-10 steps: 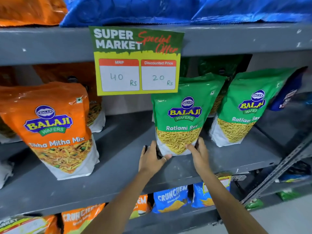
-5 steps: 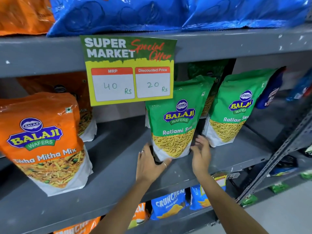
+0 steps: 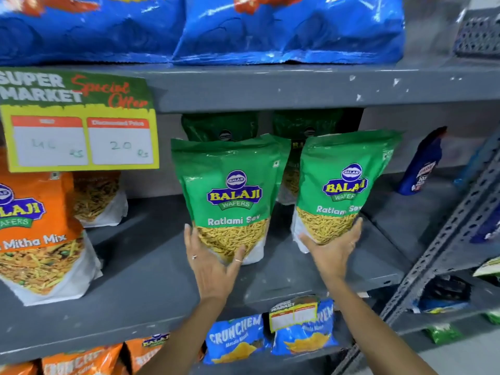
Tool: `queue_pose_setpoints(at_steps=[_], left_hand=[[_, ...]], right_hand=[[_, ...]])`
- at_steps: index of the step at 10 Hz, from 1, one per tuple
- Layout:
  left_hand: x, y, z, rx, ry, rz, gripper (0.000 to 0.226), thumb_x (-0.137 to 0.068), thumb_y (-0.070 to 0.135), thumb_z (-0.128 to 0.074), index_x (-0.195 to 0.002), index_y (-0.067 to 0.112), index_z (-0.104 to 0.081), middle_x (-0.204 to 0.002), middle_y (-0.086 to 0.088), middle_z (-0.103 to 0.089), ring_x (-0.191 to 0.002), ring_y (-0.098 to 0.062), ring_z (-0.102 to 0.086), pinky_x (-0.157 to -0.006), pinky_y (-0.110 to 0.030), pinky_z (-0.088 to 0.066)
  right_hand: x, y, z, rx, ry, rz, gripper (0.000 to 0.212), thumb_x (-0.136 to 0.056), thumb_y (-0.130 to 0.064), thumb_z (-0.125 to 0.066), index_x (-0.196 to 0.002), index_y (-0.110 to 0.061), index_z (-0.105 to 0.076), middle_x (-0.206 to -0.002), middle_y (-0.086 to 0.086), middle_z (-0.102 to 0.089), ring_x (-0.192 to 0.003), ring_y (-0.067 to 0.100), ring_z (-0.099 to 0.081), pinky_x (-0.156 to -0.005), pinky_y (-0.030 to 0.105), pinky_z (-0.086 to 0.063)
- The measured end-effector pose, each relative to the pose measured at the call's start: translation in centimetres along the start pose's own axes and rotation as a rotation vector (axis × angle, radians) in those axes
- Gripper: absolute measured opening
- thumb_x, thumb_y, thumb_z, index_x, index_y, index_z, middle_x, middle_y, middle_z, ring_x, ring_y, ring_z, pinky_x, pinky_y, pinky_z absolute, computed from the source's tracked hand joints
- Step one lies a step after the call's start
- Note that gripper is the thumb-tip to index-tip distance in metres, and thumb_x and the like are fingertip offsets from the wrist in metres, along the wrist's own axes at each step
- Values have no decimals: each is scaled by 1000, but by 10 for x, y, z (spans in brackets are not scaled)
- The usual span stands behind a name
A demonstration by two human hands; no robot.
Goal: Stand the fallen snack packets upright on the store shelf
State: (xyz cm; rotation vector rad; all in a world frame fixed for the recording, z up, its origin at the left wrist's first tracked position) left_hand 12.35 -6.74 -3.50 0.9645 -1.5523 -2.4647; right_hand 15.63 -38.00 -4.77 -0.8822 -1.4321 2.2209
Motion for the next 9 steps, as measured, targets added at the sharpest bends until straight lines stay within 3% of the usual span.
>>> queue_pose_setpoints(at_steps=[1,2,3,4,5,6,8,9], left_hand=[[1,0,-2,37,7,27,100,-62,76,-53,-137,25,-10,-152,-19,-12,-144,-25,-14,-119,-42,-19],[1,4,-5,0,-16,11,100,-66,72,-52,-139,22,-6,-152,-20,-9,-144,-23,-12,-118,-25,-12],[4,7,-4,-37,-28,1,102,-68,70,-52,-141,16,-5,-152,-21,-9,-144,-26,-12,-118,-22,-11],[5,11,0,-120,-37,0,110,-69,74,-46,-142,1,-7,-151,-23,-9,-144,-17,-7,-114,-6,-4],[7,8,3,-182,-68,-1,112,-68,77,-42,-143,2,-6,-153,-20,-9,-144,-13,-7,-117,-18,-11],[7,2,6,-274,-122,-12,102,-69,74,-45,-143,18,-2,-154,-11,-12,-142,-29,-24,-112,-51,-34],[13,2,20,-290,-102,53,109,-67,72,-47,-145,10,-3,-157,-16,-9,-142,-32,-25,-110,-51,-36],[14,11,31,-279,-73,15,107,-68,73,-45,-145,10,-4,-157,-15,-9,-142,-30,-25,-113,-45,-32]], right_hand=[[-3,1,-4,-17,-58,6,131,-48,-26,-89,-145,-10,-3,-152,17,-18,-140,31,-19,-115,42,-21],[-7,5,-4,-45,-67,-20,131,-47,-24,-89,-145,-15,-3,-149,18,-22,-136,33,-22,-113,46,-24],[-3,6,-3,-51,-65,-19,129,-48,-23,-88,-145,-19,-3,-148,18,-21,-135,35,-23,-113,48,-25],[-3,12,3,-79,-32,-30,127,-48,-20,-86,-145,-23,-4,-147,19,-21,-133,38,-26,-112,51,-27],[-8,15,6,-94,-44,-23,126,-49,-19,-85,-144,-26,-3,-147,18,-21,-134,38,-26,-112,52,-28],[-10,16,9,-81,-78,-19,125,-50,-17,-85,-145,-27,-3,-149,17,-21,-135,35,-25,-112,50,-28],[-6,7,13,-69,-67,38,123,-54,-16,-84,-147,-16,-3,-154,17,-18,-141,32,-18,-115,51,-20],[5,-12,25,49,47,165,113,-58,-25,-81,-145,-8,-11,-153,19,-20,-141,35,-17,-115,56,-15]])
Point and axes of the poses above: each hand's wrist, its own x-axis away from the middle knuckle, its own z-axis out of the back of the hand, y = z × x, the point moved 9 cm from there along -x, towards the middle knuckle
